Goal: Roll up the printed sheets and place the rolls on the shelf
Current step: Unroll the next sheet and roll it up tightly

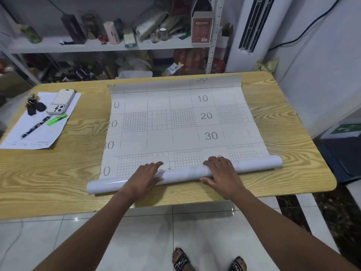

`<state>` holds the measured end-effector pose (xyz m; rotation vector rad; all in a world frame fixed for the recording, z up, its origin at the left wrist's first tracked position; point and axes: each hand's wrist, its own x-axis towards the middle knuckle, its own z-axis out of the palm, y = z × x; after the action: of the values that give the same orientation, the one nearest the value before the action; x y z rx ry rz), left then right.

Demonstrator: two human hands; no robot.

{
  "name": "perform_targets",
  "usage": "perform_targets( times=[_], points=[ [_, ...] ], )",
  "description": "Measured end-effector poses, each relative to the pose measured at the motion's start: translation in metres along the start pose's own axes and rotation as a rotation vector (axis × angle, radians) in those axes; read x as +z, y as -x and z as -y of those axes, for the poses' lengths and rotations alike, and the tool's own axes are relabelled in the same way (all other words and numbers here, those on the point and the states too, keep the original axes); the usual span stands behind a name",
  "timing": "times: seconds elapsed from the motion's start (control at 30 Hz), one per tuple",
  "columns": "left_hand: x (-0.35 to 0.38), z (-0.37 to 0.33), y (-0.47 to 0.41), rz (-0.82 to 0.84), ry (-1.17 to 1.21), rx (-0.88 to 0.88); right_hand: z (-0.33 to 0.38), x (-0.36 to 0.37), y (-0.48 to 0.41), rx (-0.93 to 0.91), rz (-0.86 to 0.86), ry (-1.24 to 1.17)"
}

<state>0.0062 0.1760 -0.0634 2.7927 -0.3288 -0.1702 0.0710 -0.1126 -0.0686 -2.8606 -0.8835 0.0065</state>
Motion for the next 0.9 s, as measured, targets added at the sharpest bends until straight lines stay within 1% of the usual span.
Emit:
perform_targets(
  times=[0.13, 0.23, 0.3, 0.5, 0.6, 0.77, 0.9],
  points=[
    [0.0004, 0.0000, 0.0013, -0.015, -0.019, -0.001, 0.0021, -0.0002, -0.0009, 0.016, 0.019, 0.009],
    [0.0011, -0.0028, 0.0020, -0.093, -0.040, 0.032, 0.0008, -0.0008, -0.0014, 0.016, 0.023, -0.022],
    [0.0012, -0.0057, 0.0009, -0.116, -0.059, 0.045, 0.0006, -0.0020, -0.0025, 0.017, 0.022, -0.045],
    [0.0040, -0.0056, 0.0006, -0.091, -0.120, 0.018, 0.0040, -0.0047, -0.0059, -0.005, 0.001, -0.035],
    [0.0058, -0.0041, 0.0002, -0.072, -0.116, 0.039, 0.0059, -0.0032, -0.0055, 0.005, 0.013, -0.012],
    [0.0072, -0.0016, 0.0041, -0.113, -0.131, 0.075, 0.0080, -0.0019, -0.0051, 0.033, 0.034, 0.012],
    [0.0070, -0.0018, 0.0038, -0.108, -0.144, 0.076, 0.0085, -0.0021, -0.0057, 0.038, 0.049, 0.023]
  ],
)
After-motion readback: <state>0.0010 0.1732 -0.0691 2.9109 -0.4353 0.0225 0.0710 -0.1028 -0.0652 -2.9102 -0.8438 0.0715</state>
